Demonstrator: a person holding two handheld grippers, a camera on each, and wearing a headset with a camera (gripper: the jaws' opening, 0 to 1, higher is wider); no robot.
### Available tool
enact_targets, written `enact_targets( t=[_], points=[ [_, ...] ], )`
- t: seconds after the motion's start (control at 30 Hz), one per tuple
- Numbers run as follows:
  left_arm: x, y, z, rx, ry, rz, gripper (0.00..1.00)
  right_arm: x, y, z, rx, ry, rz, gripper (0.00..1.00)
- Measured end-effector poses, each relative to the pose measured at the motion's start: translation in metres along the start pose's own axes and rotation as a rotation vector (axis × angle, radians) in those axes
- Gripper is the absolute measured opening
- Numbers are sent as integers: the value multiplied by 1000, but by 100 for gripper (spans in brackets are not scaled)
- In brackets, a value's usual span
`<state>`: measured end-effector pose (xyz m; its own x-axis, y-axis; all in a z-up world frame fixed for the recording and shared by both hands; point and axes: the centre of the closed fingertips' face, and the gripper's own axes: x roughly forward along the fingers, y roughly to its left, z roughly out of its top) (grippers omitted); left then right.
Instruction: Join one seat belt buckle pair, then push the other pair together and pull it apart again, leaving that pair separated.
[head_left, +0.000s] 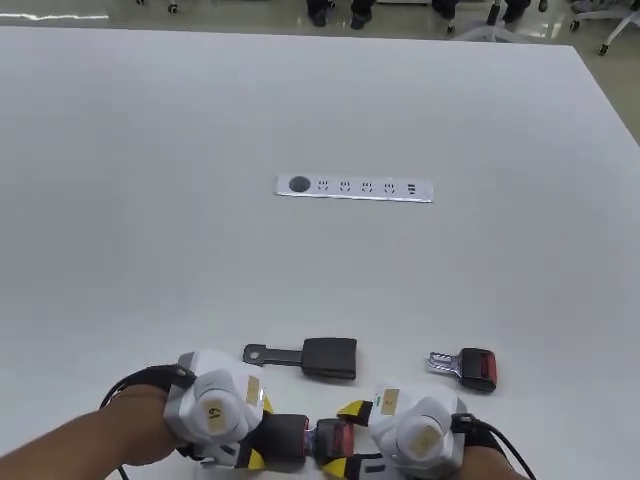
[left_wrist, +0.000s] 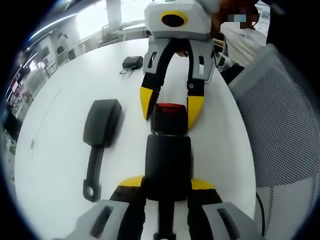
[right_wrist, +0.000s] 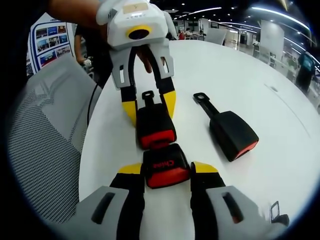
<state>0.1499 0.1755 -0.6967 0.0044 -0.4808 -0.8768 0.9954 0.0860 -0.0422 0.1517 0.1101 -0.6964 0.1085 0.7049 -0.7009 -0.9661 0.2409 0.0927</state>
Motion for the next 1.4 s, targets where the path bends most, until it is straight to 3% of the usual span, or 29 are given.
enact_targets(
  t=[0.1,0.13,0.83,1.03,1.4],
  points=[
    [0,0,0,8,6,-3,32,2,0,2,3,-2,-5,33],
    [0,2,-1,37,14,-5,32,0,-5,2,-6,8,-19,33],
    [-2,-1,1,31,2,-8,32,0,-1,5,-24,5,10,33],
    [-2,-2,0,4,-51,0,32,-1,1,5,-23,-10,3,33],
    [-2,-2,0,7,-98,-8,32,-5,4,3,-41,-39,34,32]
  ],
)
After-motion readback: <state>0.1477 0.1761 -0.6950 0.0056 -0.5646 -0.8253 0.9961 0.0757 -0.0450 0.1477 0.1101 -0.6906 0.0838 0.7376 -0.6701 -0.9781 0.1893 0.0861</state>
